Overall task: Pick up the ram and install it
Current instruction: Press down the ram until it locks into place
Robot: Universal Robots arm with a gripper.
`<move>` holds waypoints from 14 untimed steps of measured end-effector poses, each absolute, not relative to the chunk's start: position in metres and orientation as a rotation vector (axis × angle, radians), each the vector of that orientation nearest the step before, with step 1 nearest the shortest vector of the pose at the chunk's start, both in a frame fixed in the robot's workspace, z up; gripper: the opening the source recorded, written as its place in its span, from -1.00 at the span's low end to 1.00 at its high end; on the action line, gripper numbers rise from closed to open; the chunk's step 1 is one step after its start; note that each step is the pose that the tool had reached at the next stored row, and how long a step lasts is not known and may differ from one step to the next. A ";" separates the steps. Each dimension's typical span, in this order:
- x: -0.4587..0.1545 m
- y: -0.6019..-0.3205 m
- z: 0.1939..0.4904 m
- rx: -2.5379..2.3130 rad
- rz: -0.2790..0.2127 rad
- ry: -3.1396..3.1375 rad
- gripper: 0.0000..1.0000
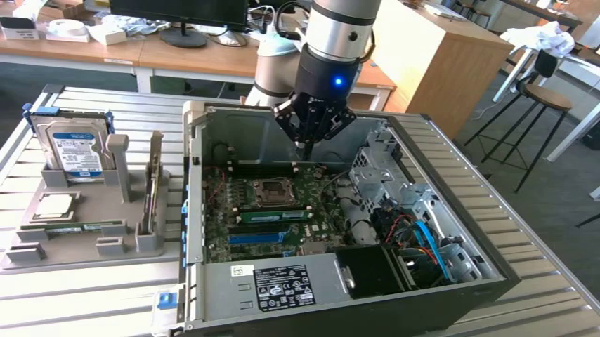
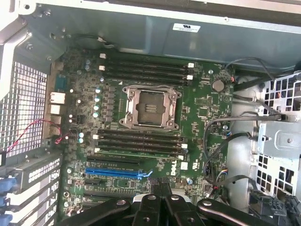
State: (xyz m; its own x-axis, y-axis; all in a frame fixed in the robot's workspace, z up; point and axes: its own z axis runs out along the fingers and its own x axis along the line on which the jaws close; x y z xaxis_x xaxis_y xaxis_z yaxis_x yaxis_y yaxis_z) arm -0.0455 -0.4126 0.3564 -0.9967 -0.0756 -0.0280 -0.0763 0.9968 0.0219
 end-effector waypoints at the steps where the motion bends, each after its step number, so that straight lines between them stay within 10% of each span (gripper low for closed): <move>1: -0.045 -0.413 0.356 -0.118 0.036 3.112 -0.80; 14: -0.047 -0.413 0.356 -0.115 0.037 3.125 -0.80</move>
State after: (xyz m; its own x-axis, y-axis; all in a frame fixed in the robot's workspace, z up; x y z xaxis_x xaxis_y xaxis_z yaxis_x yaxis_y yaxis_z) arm -0.0470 -0.4126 0.3563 -0.9972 -0.0731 -0.0149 -0.0735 0.9970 0.0229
